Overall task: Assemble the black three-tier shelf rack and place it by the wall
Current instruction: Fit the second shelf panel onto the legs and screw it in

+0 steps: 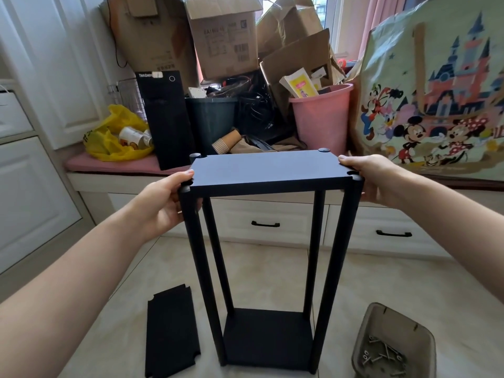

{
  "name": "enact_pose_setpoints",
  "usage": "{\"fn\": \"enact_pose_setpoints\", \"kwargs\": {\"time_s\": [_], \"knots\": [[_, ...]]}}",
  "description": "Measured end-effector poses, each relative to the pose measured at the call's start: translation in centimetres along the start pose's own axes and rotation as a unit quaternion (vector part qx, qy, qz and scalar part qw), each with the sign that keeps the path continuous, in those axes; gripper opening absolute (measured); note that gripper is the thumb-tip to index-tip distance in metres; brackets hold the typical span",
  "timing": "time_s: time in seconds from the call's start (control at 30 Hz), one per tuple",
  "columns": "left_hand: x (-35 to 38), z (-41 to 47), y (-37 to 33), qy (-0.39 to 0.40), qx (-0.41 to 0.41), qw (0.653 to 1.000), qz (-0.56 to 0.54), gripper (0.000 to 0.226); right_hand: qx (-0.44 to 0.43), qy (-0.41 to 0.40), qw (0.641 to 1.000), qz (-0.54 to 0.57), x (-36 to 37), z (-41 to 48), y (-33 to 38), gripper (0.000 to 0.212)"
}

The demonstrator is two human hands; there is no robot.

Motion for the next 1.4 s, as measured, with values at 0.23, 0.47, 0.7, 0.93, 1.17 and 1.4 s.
{"fn": "enact_pose_setpoints", "kwargs": {"time_s": [0.23, 0.47, 0.7, 0.93, 1.17, 1.4], "knots": [[0.0, 0.1, 0.7, 0.013, -0.006, 1.0, -0.025, 0.032, 0.009, 0.016, 0.999, 0.028, -0.2, 0.0, -0.5, 0.021], [0.0, 0.0, 0.4, 0.025, -0.02, 0.999, -0.023, 0.027, 0.029, 0.038, 0.998, 0.027, -0.1, 0.3, -0.2, 0.023], [-0.5, 0.0, 0.1, 0.042, -0.029, 0.998, 0.029, 0.024, 0.019, 0.055, 0.998, 0.033, -0.5, 0.5, -0.3, 0.026], [-1.1, 0.2, 0.6, 0.069, -0.023, 0.996, 0.055, 0.027, 0.026, 0.05, 0.997, 0.047, -0.8, 0.7, -0.6, 0.029], [-0.9, 0.0, 1.2, 0.067, -0.027, 0.997, 0.02, 0.039, 0.047, 0.055, 0.995, 0.068, -0.6, 0.5, -0.8, 0.026], [-0.3, 0.5, 2.2, 0.041, -0.022, 0.997, -0.06, 0.018, 0.048, 0.051, 0.993, 0.095, -0.4, 0.4, -0.9, 0.021]]}}
Point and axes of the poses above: each hand's wrist, its own z-axis towards the middle knuckle, its own x-axis out of the palm, y = z × x, the point moved 2 cm from there along z, towards the middle knuckle, and after that the axes turned 13 degrees about z, right-handed, at the moved point
